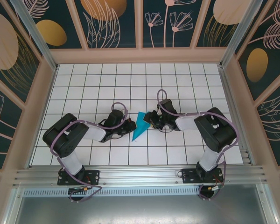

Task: Fold a paper plane with a square sheet of paper (pick it up from the middle)
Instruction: Turn over the paper at the center of the table.

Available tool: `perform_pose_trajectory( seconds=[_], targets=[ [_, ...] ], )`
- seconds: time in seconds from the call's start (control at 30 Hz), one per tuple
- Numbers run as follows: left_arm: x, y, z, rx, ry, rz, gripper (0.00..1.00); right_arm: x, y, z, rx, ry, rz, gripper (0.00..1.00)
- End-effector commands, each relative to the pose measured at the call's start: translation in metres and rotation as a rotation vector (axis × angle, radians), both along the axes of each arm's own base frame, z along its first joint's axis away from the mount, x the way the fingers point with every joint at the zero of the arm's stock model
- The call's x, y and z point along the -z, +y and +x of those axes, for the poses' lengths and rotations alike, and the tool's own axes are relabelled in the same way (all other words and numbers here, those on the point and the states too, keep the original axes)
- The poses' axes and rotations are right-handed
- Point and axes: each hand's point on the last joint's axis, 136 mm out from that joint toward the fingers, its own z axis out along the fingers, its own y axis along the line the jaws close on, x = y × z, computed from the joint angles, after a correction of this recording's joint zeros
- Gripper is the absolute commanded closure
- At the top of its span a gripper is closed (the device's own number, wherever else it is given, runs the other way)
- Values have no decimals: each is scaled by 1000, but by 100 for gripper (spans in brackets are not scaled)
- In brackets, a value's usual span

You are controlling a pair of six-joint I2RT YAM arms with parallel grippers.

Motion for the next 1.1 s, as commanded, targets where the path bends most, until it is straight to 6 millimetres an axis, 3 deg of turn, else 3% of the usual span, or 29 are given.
perform_pose_trajectory(
  seconds=[0.0,0.33,0.5,0.6,0.67,0.73,0.83,0.97,1.07],
  targets=[
    [13,-2,-18,33,77,1,100,-8,13,7,-47,-45,36,63],
    [10,-2,-18,31,74,-9,100,-12,13,16,-78,-111,60,75],
    [6,-2,-17,27,66,-14,98,-13,9,19,-91,-130,44,93],
    [2,-3,-16,23,57,-25,85,-19,8,20,-105,-145,25,98],
    [-15,-5,-12,17,15,-52,75,-23,3,20,-110,-154,-14,98],
    [-29,-4,-7,2,-22,-65,64,-29,-4,22,-113,-168,-75,98],
    [-49,0,0,-31,-83,-73,55,-46,-21,26,-127,-208,-211,98],
    [-66,12,6,-80,-150,-40,53,-81,-50,32,-150,-272,-422,97],
    [-70,22,7,-103,-185,1,52,-110,-88,44,-110,-306,-582,97]
  ],
)
